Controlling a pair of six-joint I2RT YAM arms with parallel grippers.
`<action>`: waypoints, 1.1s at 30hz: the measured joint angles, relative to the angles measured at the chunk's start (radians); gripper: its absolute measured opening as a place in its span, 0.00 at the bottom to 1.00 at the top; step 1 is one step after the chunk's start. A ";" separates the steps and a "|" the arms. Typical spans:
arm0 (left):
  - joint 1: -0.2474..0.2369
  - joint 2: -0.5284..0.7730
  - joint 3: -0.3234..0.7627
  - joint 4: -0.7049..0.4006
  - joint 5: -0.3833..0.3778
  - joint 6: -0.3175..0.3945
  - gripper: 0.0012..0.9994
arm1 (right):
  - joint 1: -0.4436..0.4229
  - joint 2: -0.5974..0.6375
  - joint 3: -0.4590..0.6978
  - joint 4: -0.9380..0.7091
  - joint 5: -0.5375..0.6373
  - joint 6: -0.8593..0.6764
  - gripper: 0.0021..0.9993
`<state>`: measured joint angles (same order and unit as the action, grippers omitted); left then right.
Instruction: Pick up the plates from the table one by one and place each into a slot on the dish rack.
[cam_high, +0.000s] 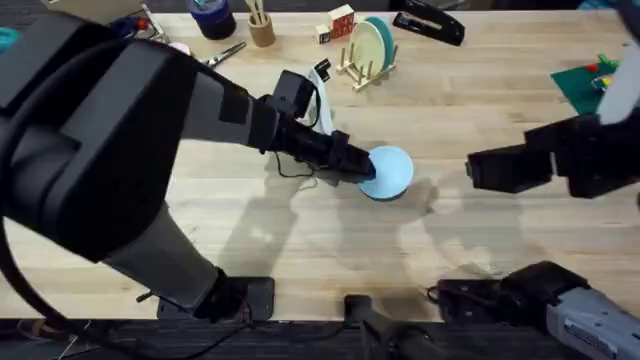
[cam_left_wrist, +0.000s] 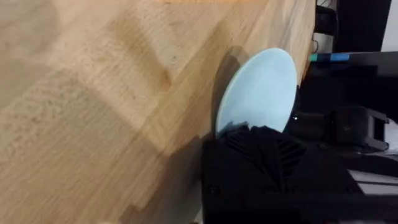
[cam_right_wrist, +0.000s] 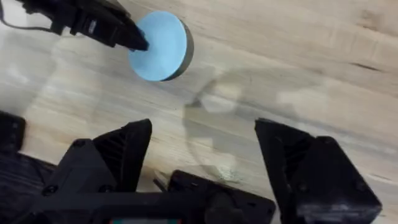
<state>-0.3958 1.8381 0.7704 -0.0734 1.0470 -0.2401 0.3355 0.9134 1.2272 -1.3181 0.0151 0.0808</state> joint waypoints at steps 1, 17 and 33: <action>0.000 0.000 0.000 0.000 0.000 0.000 0.04 | 0.000 0.000 -0.013 0.010 0.000 0.009 1.00; -0.007 0.000 0.000 0.014 -0.016 -0.033 0.04 | 0.000 0.000 -0.264 0.250 -0.132 0.109 1.00; -0.011 0.000 0.001 0.019 -0.024 -0.042 0.04 | 0.000 0.000 -0.440 0.436 -0.219 0.179 1.00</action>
<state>-0.4072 1.8381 0.7715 -0.0547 1.0233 -0.2822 0.3355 0.9134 0.7871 -0.8820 -0.2042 0.2598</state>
